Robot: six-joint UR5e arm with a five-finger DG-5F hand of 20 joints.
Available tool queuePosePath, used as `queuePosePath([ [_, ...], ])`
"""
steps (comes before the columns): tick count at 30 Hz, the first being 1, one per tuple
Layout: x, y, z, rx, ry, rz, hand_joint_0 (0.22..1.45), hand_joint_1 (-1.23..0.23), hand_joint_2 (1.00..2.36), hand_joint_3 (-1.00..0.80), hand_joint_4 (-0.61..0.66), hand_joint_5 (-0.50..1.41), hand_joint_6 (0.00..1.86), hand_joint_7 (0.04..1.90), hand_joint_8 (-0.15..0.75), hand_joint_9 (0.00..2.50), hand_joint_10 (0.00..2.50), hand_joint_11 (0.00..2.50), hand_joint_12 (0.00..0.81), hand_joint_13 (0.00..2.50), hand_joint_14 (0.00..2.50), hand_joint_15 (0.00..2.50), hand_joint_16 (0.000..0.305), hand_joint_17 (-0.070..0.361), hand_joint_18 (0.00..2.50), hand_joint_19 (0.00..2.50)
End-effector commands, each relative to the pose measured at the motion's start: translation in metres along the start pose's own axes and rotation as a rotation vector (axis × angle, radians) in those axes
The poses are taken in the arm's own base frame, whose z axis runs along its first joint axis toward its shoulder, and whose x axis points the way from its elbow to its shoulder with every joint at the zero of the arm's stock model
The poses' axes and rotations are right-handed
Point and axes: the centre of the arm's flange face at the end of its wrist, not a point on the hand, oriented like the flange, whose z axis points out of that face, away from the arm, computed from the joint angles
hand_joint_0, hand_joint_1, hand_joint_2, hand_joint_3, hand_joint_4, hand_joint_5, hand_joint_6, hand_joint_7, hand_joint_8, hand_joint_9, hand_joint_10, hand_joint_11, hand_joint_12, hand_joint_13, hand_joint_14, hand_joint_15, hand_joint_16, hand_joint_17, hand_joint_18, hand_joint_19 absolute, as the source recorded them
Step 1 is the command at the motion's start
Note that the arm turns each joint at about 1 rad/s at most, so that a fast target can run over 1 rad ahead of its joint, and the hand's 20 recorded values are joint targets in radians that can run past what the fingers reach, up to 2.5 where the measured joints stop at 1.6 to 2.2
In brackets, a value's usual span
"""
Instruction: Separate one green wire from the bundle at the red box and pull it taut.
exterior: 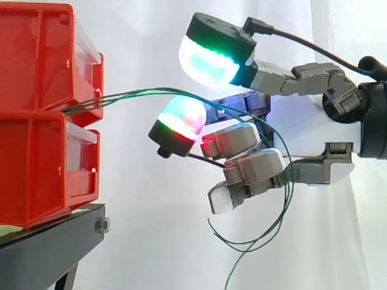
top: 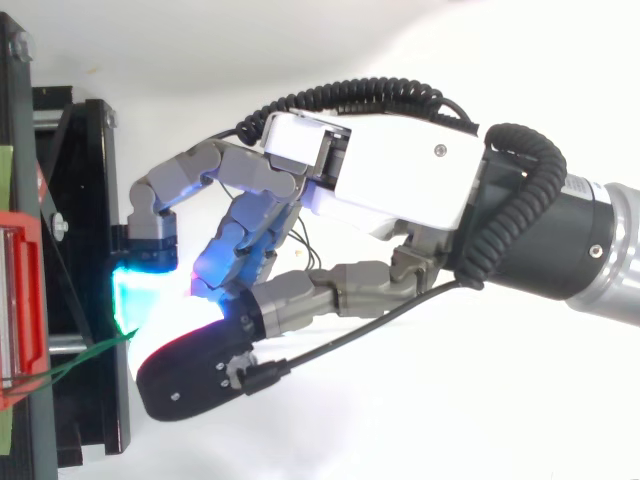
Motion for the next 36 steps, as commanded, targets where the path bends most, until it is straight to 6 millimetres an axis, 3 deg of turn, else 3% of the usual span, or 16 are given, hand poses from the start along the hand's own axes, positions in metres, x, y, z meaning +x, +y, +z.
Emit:
queuePosePath([
  [1,0.0000,-0.0002,-0.0001,0.001,-0.001,-0.001,0.61,-0.60,1.01,-0.41,0.17,-0.22,0.84,1.04,0.291,1.14,0.04,1.75,0.347,1.35,0.02,1.41,0.055,0.124,0.85,0.57],
  [9,0.0000,-0.0002,-0.0001,0.001,-0.001,-0.001,0.63,-0.67,1.02,-0.25,0.16,-0.22,0.86,1.05,0.288,1.10,0.11,1.71,0.340,1.33,0.02,1.42,0.055,0.125,0.86,0.56],
  [16,0.0008,0.0000,-0.0004,0.001,-0.002,-0.001,0.67,-0.76,1.00,-0.49,0.18,-0.23,0.87,0.99,0.292,1.08,0.15,1.69,0.346,1.34,0.02,1.40,0.054,0.121,0.87,0.53],
  [21,0.0022,0.0003,-0.0006,0.000,0.002,-0.001,0.67,-0.78,1.00,-0.50,0.18,-0.22,0.88,0.98,0.295,1.08,0.16,1.69,0.343,1.34,0.02,1.39,0.053,0.120,0.87,0.53],
  [33,0.0024,0.0016,0.0002,-0.006,0.001,0.002,0.60,-0.71,1.00,-0.50,0.18,-0.22,0.87,0.98,0.297,1.10,0.15,1.69,0.354,1.34,0.02,1.40,0.053,0.120,0.86,0.54],
  [36,0.0021,0.0015,0.0002,-0.006,-0.002,0.004,0.63,-0.65,1.00,-0.49,0.18,-0.22,0.87,1.00,0.293,1.11,0.14,1.69,0.350,1.34,0.02,1.40,0.053,0.119,0.86,0.54],
])
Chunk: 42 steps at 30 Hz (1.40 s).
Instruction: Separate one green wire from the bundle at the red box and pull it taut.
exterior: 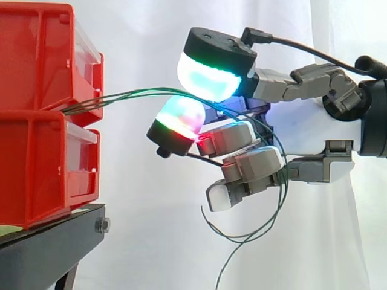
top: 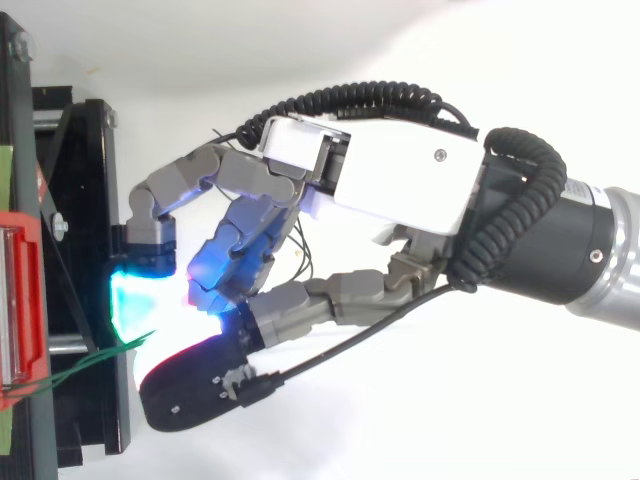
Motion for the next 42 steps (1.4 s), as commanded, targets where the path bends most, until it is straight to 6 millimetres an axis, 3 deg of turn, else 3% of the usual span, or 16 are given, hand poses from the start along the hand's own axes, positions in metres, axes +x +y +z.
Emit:
queuePosePath([
  [1,0.000,0.000,0.000,0.000,-0.002,-0.001,0.63,-0.65,1.00,-0.49,0.18,-0.22,0.87,1.00,0.293,1.11,0.14,1.69,0.350,1.34,0.02,1.40,0.053,0.119,0.86,0.54],
  [6,0.000,0.000,0.000,0.000,-0.002,-0.001,0.66,-0.71,1.01,-0.40,0.15,-0.22,0.88,1.02,0.295,1.09,0.15,1.69,0.340,1.34,0.02,1.40,0.053,0.120,0.87,0.54],
  [12,0.000,0.000,0.000,0.000,-0.002,-0.001,0.71,-0.84,1.00,-0.49,0.16,-0.23,0.89,1.00,0.295,1.07,0.13,1.71,0.340,1.31,0.02,1.38,0.053,0.119,0.85,0.49],
  [25,0.000,-0.001,0.000,0.003,-0.002,0.001,0.73,-0.92,1.00,-0.50,0.16,-0.22,0.89,1.00,0.294,1.08,0.07,1.72,0.345,1.29,0.02,1.37,0.052,0.117,0.85,0.46],
  [28,0.000,0.000,0.000,0.001,-0.002,0.002,0.71,-0.93,1.00,-0.50,0.16,-0.22,0.88,1.00,0.296,1.07,0.06,1.73,0.345,1.28,0.02,1.35,0.052,0.116,0.84,0.47],
  [35,-0.001,0.000,0.000,0.003,-0.003,0.003,0.53,-0.88,1.00,-0.50,0.18,-0.20,0.83,0.98,0.309,1.12,0.00,1.68,0.380,1.26,0.02,1.26,0.054,0.122,0.84,0.49],
  [42,-0.003,0.010,0.004,-0.011,-0.005,0.020,0.52,-0.80,1.00,-0.50,0.19,-0.19,0.77,0.98,0.315,1.13,0.00,1.57,0.399,1.20,0.03,1.15,0.056,0.126,0.84,0.49],
])
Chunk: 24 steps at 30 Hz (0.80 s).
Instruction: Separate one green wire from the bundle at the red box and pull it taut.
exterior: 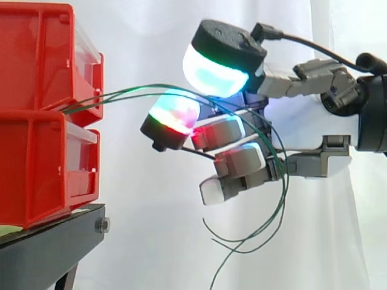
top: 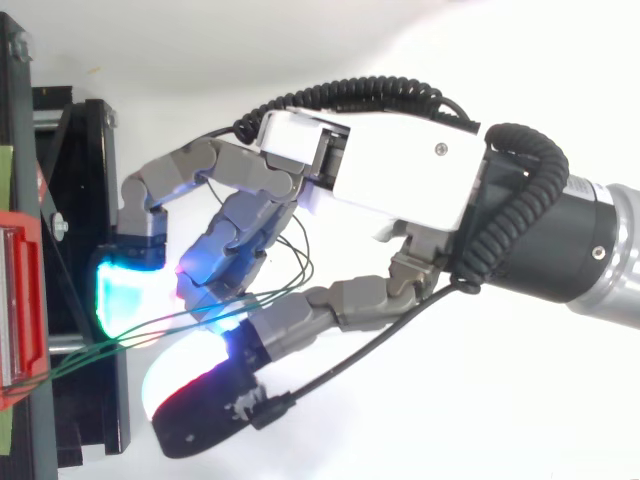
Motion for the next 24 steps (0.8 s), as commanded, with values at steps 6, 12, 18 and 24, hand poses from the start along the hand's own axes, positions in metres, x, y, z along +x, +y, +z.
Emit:
queuePosePath([
  [6,-0.003,0.013,0.003,0.010,0.004,0.003,0.58,-0.59,1.00,-0.50,0.16,-0.18,0.75,1.03,0.297,1.18,0.01,1.56,0.369,1.21,0.03,1.14,0.053,0.119,0.83,0.53],
  [12,-0.003,0.021,0.004,0.017,0.008,-0.001,0.63,-0.66,1.01,-0.42,0.16,-0.18,0.75,1.06,0.292,1.19,0.01,1.56,0.366,1.22,0.03,1.15,0.053,0.119,0.83,0.54],
  [18,-0.002,0.023,0.003,0.034,0.008,-0.009,0.63,-0.68,1.01,-0.43,0.17,-0.18,0.76,1.05,0.281,1.22,0.00,1.69,0.355,1.28,0.02,1.25,0.053,0.120,0.84,0.54],
  [24,-0.002,0.022,0.003,0.037,0.009,-0.010,0.65,-0.72,1.01,-0.34,0.14,-0.19,0.78,1.08,0.275,1.22,0.00,1.76,0.344,1.32,0.02,1.32,0.053,0.120,0.86,0.54],
])
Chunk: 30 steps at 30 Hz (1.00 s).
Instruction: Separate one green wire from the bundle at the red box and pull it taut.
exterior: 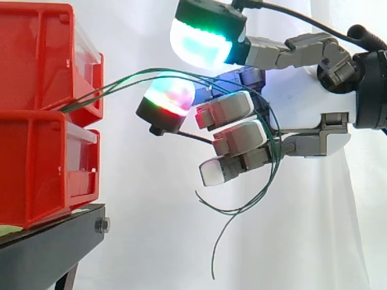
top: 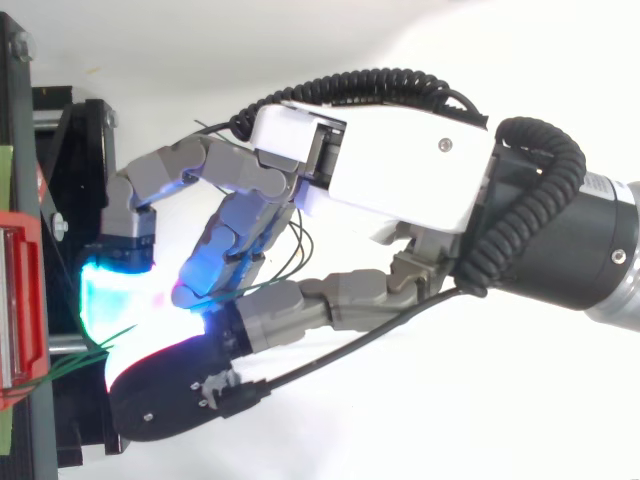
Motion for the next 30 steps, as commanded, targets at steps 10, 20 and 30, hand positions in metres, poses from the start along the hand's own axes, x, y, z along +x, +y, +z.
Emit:
queuePosePath([
  [10,0.000,0.000,0.000,0.001,-0.001,0.000,0.66,-0.73,1.02,-0.30,0.15,-0.21,0.83,0.98,0.283,1.17,0.10,1.74,0.341,1.33,0.02,1.37,0.054,0.121,0.86,0.53],
  [20,0.001,-0.001,-0.001,0.003,0.001,-0.006,0.67,-0.77,1.01,-0.41,0.16,-0.22,0.84,0.96,0.281,1.14,0.28,1.71,0.341,1.35,0.02,1.40,0.054,0.121,0.86,0.53],
  [30,0.003,-0.013,-0.005,0.022,0.006,-0.011,0.64,-0.78,1.00,-0.50,0.17,-0.21,0.90,0.98,0.290,1.16,0.42,1.71,0.341,1.38,0.02,1.44,0.053,0.120,0.89,0.52],
])
